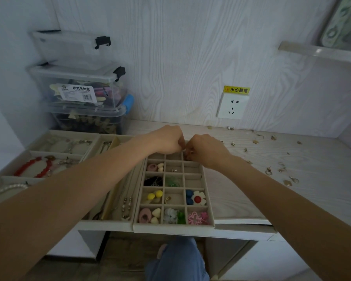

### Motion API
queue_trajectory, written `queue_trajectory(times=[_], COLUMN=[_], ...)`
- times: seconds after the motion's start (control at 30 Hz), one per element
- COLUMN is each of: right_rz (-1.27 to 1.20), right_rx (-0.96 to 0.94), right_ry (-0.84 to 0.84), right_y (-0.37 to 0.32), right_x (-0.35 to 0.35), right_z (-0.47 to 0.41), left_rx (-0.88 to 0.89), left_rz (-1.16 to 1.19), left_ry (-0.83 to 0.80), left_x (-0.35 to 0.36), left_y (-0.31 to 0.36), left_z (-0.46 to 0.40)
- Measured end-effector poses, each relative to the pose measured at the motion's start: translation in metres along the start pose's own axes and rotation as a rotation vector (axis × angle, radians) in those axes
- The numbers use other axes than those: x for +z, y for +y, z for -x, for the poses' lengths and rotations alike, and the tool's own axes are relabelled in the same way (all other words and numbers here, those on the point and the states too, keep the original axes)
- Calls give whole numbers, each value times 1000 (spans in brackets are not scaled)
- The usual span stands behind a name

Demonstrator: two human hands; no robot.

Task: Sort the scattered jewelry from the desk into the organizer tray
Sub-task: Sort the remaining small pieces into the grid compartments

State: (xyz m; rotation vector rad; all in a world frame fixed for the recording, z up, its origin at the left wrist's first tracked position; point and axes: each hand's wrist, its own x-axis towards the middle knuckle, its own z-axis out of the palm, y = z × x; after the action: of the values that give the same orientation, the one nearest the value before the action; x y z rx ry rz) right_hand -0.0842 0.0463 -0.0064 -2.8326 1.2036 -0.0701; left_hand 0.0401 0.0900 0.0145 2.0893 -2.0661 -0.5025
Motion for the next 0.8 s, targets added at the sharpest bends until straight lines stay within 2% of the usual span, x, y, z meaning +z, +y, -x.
queue_trajectory(times=[0.1, 0.17, 0.27, 0.37, 0.5, 0.67, 0.8], right_rz=[-26, -146, -520, -984, -1308, -1447, -1440], right_rx=[-5, -1, 107, 227, 186, 192, 241], right_ry=[9, 25, 33, -60, -157, -98, -10], right_y=[1, 4, 11, 17, 18, 11, -1], right_x=[1, -2, -13, -22, -27, -26, -27], right_z=[0, 0, 3, 9, 13, 11, 7], left_rx=[-3, -5, 6, 20, 56, 40, 17], left_rz=[5, 0, 12, 80, 188, 337, 460], left_ry=[13, 6, 19, 89, 232, 319, 363], left_x=[1, 0, 2, 4, 9, 10, 6], left_y=[0, -1, -5, -7, -9, -17, -16], left_z=[1, 2, 1, 2, 5, 12, 15])
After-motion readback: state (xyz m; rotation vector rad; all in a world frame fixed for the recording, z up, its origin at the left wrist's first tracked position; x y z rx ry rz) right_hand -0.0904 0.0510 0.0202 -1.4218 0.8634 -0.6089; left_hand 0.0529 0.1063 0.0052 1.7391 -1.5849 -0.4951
